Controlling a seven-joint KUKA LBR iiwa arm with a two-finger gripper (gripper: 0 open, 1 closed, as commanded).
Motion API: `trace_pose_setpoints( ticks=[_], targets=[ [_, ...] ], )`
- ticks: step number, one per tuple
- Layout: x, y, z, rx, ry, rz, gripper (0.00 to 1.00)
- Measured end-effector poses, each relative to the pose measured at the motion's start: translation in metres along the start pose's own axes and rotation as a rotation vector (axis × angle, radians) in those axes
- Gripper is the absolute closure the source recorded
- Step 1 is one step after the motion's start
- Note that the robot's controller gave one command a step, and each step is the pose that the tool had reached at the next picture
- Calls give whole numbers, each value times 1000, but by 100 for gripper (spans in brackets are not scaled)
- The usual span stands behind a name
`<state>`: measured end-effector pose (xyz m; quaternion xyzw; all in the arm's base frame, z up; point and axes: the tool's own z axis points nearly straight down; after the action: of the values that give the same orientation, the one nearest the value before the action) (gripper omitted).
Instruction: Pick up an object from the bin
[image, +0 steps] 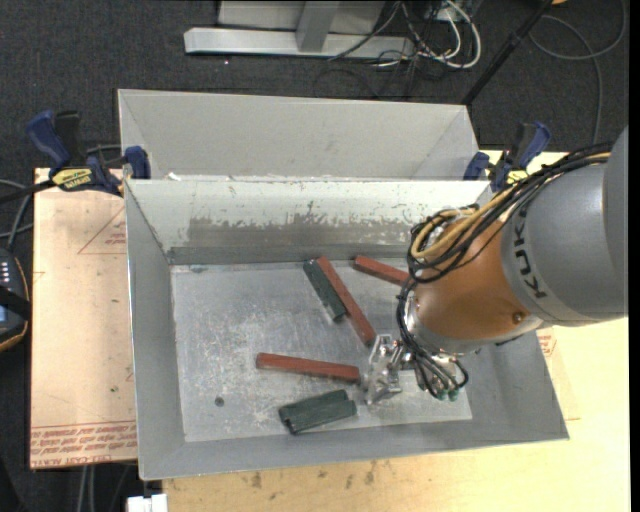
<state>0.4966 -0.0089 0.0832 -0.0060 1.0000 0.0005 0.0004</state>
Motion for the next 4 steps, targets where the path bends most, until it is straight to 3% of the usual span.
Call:
trace_pose_setpoints(
  ticks=[1, 2, 3, 4],
  targets=[
    [0, 0, 0, 0, 1, 0, 0],
    [0, 0, 0, 0, 1, 0, 0],
    [-34, 60, 5, 3, -24, -179, 100],
    [-34, 60, 5, 3, -24, -179, 100]
  ],
)
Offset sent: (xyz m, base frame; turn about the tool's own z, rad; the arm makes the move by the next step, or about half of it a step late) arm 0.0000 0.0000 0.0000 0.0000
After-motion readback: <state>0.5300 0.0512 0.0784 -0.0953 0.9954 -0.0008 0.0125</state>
